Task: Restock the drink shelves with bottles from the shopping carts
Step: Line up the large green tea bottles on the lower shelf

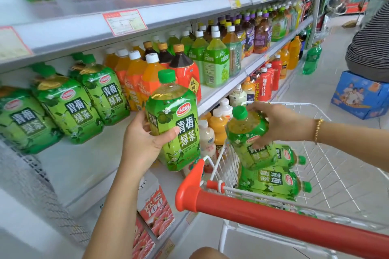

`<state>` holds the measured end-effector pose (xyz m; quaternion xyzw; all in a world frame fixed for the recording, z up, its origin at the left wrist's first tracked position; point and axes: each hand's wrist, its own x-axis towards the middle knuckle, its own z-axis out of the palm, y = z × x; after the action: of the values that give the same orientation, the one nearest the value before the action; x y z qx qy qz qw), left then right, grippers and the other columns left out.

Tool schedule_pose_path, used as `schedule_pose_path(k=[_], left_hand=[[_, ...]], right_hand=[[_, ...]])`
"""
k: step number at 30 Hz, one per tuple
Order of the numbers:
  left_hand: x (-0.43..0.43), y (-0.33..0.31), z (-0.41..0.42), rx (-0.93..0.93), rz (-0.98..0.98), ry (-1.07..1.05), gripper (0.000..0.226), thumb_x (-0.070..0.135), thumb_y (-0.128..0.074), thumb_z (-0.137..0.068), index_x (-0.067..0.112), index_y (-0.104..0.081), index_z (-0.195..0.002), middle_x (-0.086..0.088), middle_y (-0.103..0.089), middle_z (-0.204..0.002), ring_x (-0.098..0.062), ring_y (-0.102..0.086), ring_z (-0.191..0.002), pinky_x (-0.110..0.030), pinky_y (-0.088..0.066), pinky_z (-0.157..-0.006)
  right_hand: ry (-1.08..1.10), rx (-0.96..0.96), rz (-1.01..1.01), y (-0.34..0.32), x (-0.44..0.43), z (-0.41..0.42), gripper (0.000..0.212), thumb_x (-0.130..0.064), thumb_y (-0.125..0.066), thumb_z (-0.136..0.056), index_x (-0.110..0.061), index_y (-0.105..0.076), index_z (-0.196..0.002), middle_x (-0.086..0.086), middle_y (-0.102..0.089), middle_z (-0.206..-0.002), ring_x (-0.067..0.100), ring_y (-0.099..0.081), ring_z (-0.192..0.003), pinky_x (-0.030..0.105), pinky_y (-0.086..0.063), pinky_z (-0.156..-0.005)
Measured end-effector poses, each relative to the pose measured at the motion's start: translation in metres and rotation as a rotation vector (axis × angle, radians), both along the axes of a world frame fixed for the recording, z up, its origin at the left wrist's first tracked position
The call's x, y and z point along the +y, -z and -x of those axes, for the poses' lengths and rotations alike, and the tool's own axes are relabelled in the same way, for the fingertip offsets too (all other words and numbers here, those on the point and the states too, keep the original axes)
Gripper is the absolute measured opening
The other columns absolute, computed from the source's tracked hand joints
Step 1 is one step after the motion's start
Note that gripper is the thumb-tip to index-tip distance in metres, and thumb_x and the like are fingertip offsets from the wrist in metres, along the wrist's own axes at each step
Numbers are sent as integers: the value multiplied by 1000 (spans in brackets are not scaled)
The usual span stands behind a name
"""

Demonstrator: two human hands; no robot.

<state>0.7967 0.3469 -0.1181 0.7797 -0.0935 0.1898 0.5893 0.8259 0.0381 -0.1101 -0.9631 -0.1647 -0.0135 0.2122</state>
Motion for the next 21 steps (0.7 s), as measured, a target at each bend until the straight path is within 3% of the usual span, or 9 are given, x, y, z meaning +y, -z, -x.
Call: schedule_pose_path(k=[4,8,11,13,16,21], left_hand=[[20,-26,24,-101,-19,-132,60,45,-79,-43,39,-55,-98,19,-68,-99,0,-65,-93,-19,-51,-77],[40,-42,44,-223,-101,-339,64,43,-80,-44,53,-50,-100,26,-64,-102,-7,-64,-99,-32,-51,-87],[65,-35,48,-269,-85,-525,78,48,-78,-45,33,-50,-117,9,-62,-116,-17,-60,-108,-45,-49,-94],[79,-29,50,-267,-57,-658,88,49,-79,-47,22,-48,-124,0,-60,-120,-20,-59,-109,-43,-49,-95],[87,-27,45,-282,51,-852,79,29,-87,-52,14,-53,-122,-4,-63,-111,-21,-61,-99,-30,-49,-83],[104,-15,19,-210,145,-1044,77,29,-86,-58,9,-51,-123,-10,-59,-116,-28,-58,-104,-43,-50,-86]], right_hand=[[-65,-227,-240,-73,17,13,84,-45,-85,-40,-37,-46,-115,-8,-61,-110,15,-60,-96,34,-50,-88],[-241,-416,-385,-121,51,16,87,-45,-82,-44,-29,-46,-122,-11,-57,-116,9,-55,-107,31,-44,-97],[-414,-470,-482,-126,94,5,84,-29,-90,-48,-30,-46,-120,-20,-56,-112,-8,-53,-106,15,-41,-96],[-481,-463,-543,-117,126,-2,85,-21,-91,-48,-38,-44,-116,-25,-54,-111,-13,-51,-104,9,-40,-94],[-492,-430,-683,-93,181,-8,84,-23,-92,-49,-34,-45,-118,-17,-55,-114,-5,-53,-104,19,-43,-94],[-416,-382,-725,-62,266,-15,85,-26,-90,-51,-23,-47,-125,-6,-55,-122,9,-52,-111,28,-43,-98]])
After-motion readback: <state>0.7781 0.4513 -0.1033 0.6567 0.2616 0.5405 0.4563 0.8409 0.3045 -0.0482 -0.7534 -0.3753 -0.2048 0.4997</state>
